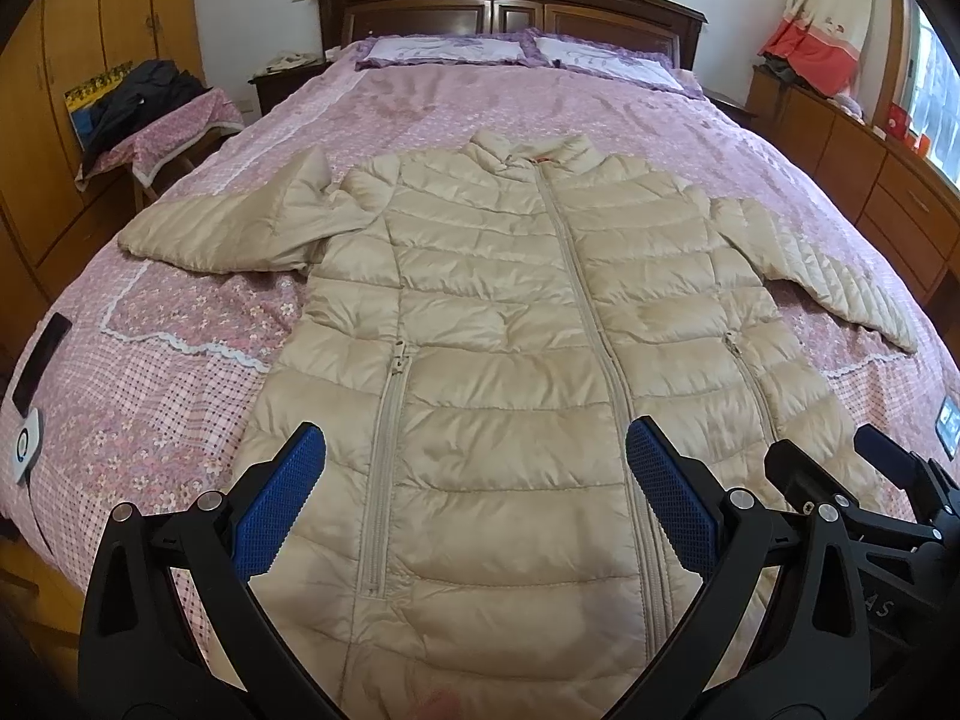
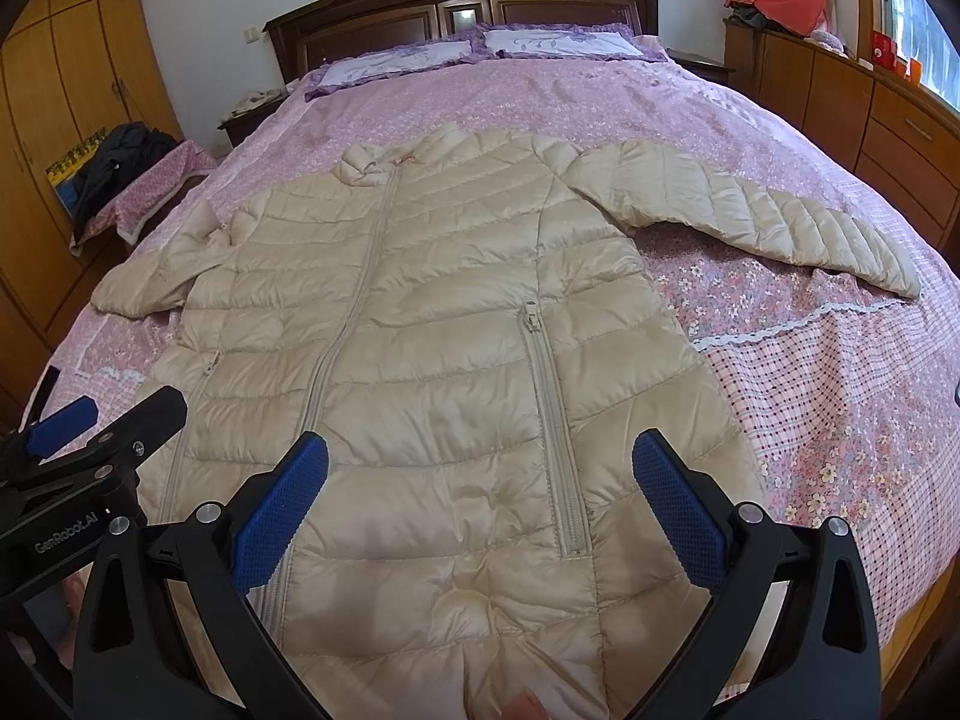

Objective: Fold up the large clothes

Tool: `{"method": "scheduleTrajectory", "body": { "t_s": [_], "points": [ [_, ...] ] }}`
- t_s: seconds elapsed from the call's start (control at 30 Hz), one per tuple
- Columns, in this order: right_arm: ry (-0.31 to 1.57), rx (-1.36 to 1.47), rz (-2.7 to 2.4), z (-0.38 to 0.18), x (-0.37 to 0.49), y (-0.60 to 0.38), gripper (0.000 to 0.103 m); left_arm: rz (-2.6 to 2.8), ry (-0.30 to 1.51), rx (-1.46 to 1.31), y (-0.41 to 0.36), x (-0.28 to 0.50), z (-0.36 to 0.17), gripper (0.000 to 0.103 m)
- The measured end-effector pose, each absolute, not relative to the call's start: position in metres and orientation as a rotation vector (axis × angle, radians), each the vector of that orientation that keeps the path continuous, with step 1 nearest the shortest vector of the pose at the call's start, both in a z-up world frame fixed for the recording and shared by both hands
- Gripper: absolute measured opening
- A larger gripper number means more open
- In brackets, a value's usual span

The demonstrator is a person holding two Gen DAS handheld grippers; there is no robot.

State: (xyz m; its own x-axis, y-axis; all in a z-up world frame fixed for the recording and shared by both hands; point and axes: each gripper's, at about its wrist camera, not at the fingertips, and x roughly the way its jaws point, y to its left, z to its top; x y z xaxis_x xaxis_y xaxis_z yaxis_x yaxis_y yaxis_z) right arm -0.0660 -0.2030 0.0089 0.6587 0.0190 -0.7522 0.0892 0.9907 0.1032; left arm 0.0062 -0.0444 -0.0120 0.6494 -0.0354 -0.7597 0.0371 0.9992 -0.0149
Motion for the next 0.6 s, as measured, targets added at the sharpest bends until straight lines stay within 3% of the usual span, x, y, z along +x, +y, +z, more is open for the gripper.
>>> {"method": "scheduleTrajectory", "body": {
  "t_s": [0.6],
  "points": [
    [0.852,0.135,-0.04,0.009,-0.0661,-0.2033,0.098,-0.034,0.859,-0.002,-0.0462,0.0038,-0.0123,0.1]
  ]
}}
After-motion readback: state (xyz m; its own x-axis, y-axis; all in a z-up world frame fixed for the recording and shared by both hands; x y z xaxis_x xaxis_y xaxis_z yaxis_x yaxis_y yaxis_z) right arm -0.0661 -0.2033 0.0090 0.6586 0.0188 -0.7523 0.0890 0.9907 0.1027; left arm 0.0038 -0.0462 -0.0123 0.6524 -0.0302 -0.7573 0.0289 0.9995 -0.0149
